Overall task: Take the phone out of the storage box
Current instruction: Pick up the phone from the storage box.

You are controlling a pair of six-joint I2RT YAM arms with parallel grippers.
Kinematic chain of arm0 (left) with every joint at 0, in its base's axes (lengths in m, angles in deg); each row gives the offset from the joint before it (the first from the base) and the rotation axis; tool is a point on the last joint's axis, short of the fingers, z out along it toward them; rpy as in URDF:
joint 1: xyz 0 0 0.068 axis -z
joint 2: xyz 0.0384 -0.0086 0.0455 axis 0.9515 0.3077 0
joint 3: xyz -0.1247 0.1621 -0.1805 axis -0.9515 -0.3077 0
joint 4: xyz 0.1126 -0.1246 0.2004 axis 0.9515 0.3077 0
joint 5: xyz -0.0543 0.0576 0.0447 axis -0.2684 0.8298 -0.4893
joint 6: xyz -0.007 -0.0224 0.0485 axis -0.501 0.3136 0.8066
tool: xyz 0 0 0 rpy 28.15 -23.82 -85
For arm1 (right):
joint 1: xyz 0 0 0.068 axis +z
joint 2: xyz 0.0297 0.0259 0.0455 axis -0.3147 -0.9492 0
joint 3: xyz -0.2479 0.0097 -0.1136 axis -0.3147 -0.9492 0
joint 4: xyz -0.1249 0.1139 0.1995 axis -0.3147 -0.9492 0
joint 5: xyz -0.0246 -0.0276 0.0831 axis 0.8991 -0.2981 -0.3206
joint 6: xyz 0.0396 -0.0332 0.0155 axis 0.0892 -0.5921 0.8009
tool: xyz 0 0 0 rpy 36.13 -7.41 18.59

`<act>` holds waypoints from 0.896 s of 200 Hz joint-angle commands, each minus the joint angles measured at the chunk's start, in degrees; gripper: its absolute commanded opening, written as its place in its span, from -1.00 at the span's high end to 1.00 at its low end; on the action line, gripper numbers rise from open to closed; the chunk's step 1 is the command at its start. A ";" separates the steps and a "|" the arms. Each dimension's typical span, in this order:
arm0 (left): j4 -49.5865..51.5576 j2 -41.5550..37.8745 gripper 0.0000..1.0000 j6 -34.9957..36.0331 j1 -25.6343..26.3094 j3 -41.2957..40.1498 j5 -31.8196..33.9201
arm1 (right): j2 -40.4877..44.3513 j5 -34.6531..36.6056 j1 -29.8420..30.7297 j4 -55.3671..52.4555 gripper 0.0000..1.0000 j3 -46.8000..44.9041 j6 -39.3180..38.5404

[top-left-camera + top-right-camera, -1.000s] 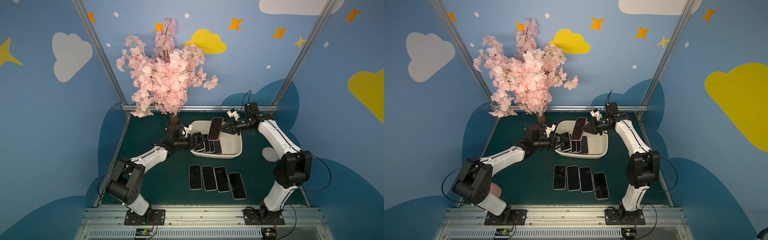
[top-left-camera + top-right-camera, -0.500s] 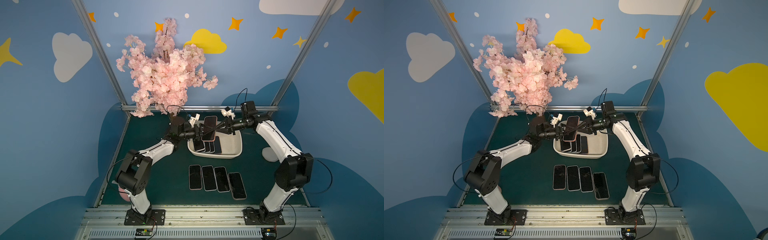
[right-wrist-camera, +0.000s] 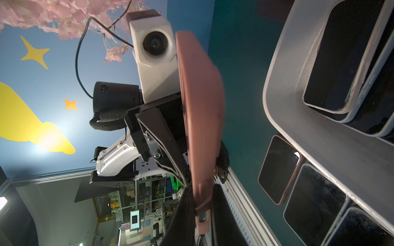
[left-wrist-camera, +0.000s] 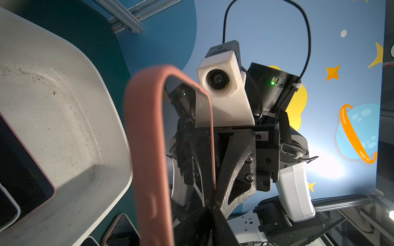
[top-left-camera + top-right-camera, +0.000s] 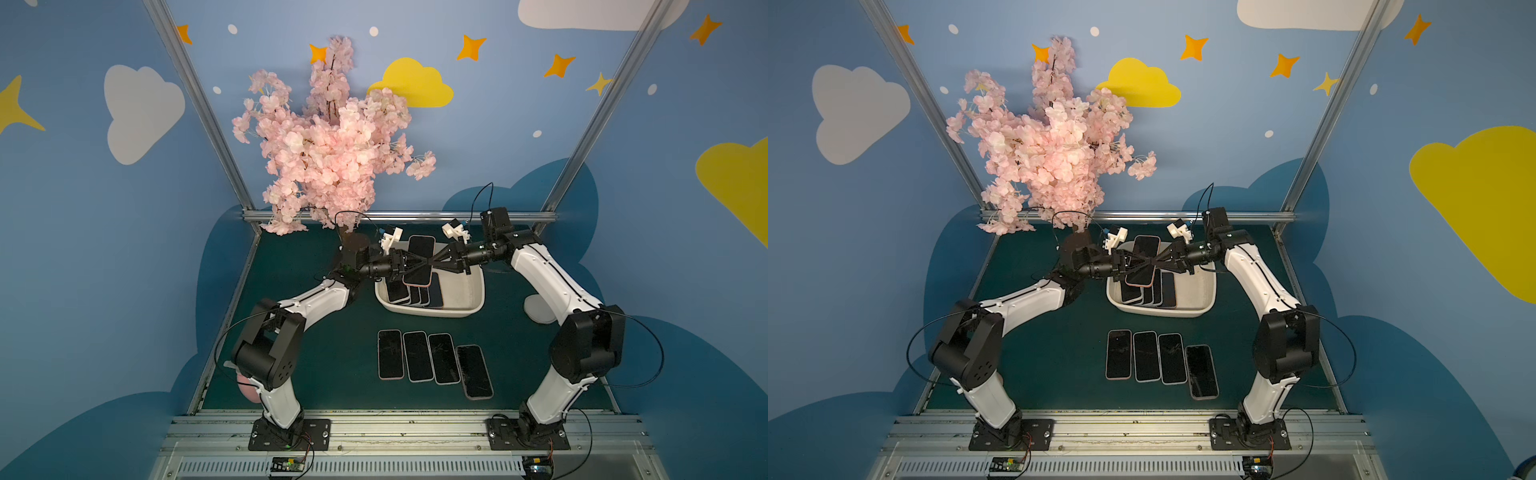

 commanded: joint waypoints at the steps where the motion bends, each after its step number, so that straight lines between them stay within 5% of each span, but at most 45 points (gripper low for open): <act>1: -1.22 0.05 0.42 0.42 0.50 -0.14 -1.59 | 3.43 -2.44 -0.04 1.81 0.66 -0.58 -0.59; 95: -1.19 0.24 0.49 -2.76 0.24 -0.26 -3.25 | 4.18 -1.98 -0.71 1.94 0.05 -2.58 -0.45; 179: -0.23 -0.62 0.86 -4.17 -1.05 -1.81 -5.02 | 4.36 0.37 -1.90 2.38 -0.07 -4.47 0.63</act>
